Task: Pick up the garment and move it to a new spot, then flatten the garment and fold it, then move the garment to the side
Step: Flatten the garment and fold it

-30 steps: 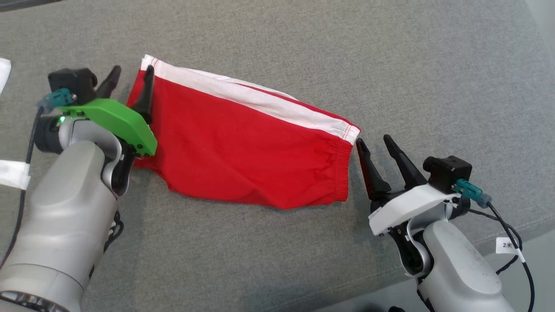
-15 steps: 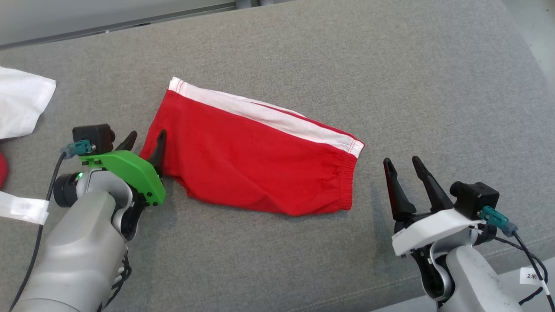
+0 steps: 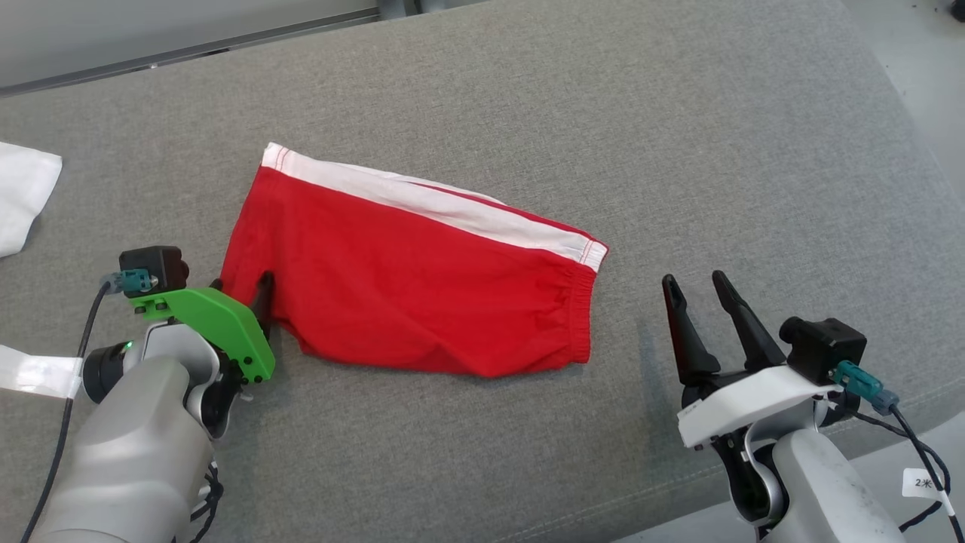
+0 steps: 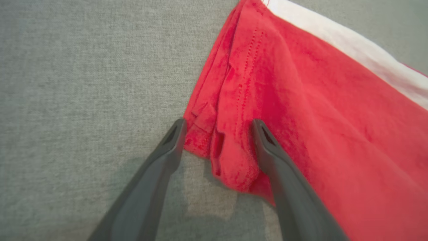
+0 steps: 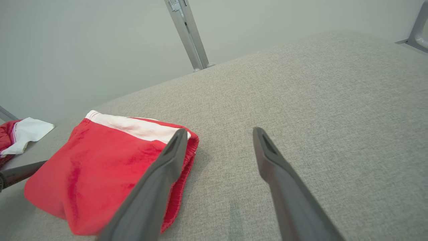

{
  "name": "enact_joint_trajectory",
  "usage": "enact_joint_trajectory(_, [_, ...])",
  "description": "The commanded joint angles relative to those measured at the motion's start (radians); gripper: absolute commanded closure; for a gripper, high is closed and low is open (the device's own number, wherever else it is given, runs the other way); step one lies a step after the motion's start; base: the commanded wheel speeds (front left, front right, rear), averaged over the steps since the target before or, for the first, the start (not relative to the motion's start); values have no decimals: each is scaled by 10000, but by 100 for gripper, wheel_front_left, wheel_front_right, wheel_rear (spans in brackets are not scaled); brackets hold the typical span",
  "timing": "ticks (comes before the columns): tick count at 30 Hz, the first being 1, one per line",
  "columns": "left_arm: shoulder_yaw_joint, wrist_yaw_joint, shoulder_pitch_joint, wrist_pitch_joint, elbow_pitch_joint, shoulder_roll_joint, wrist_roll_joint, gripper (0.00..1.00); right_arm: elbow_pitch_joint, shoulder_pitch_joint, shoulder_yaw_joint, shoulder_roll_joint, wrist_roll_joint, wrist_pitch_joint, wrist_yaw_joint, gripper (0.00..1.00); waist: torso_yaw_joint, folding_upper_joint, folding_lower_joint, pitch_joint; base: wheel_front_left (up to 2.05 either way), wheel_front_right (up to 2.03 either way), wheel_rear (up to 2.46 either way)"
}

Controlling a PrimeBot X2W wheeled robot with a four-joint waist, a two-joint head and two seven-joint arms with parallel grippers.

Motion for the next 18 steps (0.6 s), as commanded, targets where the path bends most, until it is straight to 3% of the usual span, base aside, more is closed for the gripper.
enact_joint_trajectory(1, [-26, 58, 97, 9, 109, -62, -20, 0, -14, 58, 21, -53, -18, -32, 1, 0, -94, 1, 0, -4, 0, 0, 0])
enact_joint_trajectory(5, [-41, 42, 155, -46, 234, -93, -46, 0, -2, 64, 28, -37, 12, -32, 1, 0, -176, 1, 0, -69, 0, 0, 0])
enact_joint_trajectory(6, [-60, 25, 182, -32, 258, -114, -56, 19, 1, 76, 34, -34, 25, -32, 1, 0, -193, 1, 0, -94, 0, 0, 0])
enact_joint_trajectory(8, [-119, -21, 206, -117, 243, -141, 4, 100, -4, 108, 26, -35, 41, -32, 1, 0, -213, 1, 0, -145, 0, 0, 0])
enact_joint_trajectory(18, [-86, -118, 506, -751, 217, -160, -135, 100, -55, 308, -104, -83, 13, -32, 1, 0, 120, 1, 0, -533, 0, 0, 0])
